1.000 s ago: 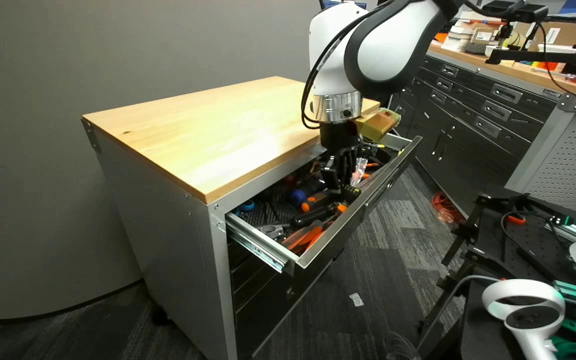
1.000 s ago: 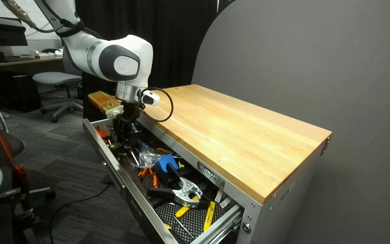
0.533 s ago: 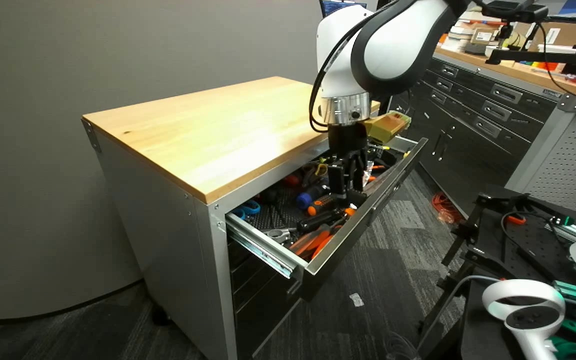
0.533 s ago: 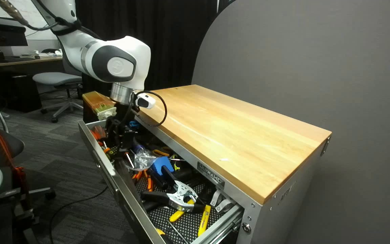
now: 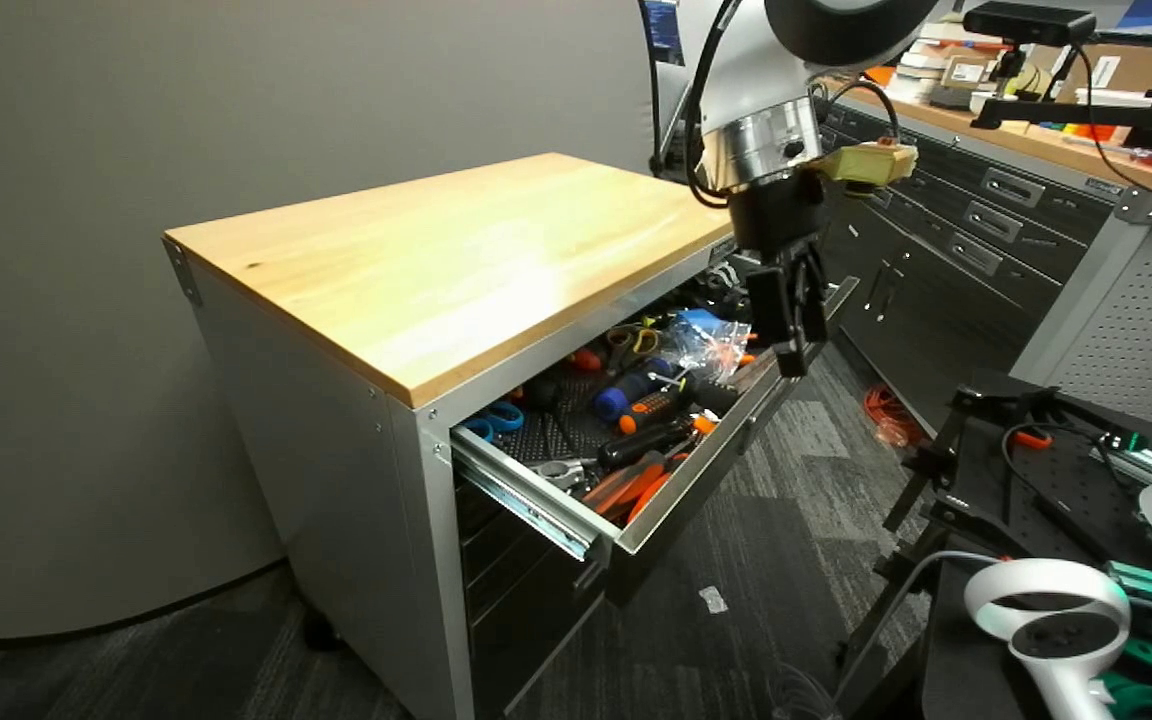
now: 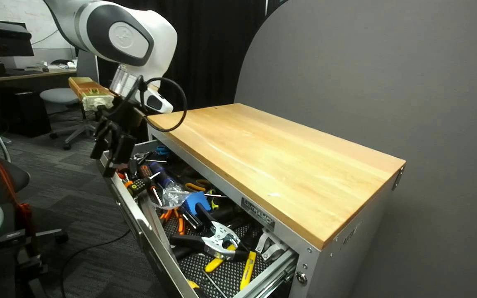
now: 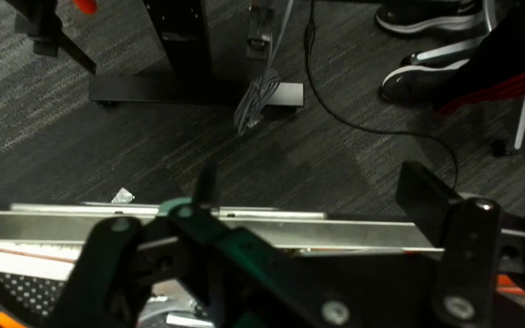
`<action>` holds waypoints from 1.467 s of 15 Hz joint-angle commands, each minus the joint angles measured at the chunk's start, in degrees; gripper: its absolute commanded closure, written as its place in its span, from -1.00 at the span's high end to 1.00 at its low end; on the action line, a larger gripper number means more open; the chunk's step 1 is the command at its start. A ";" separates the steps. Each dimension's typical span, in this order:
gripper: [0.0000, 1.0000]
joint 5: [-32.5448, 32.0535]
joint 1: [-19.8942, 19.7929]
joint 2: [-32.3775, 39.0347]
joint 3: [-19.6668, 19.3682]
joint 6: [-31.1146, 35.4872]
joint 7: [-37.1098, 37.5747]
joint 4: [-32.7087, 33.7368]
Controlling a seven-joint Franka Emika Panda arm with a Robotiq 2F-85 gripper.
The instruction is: Put the black screwdriver inside the topmost drawer then push the drawer closed
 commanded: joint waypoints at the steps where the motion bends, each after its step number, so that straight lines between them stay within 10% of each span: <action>1: 0.32 0.33 -0.03 2.25 -0.12 1.50 0.91 -2.20; 9: -0.95 -3.85 4.27 13.04 -1.81 25.29 12.69 -2.20; 22: -1.00 -36.11 17.28 10.25 -13.61 39.58 40.66 2.97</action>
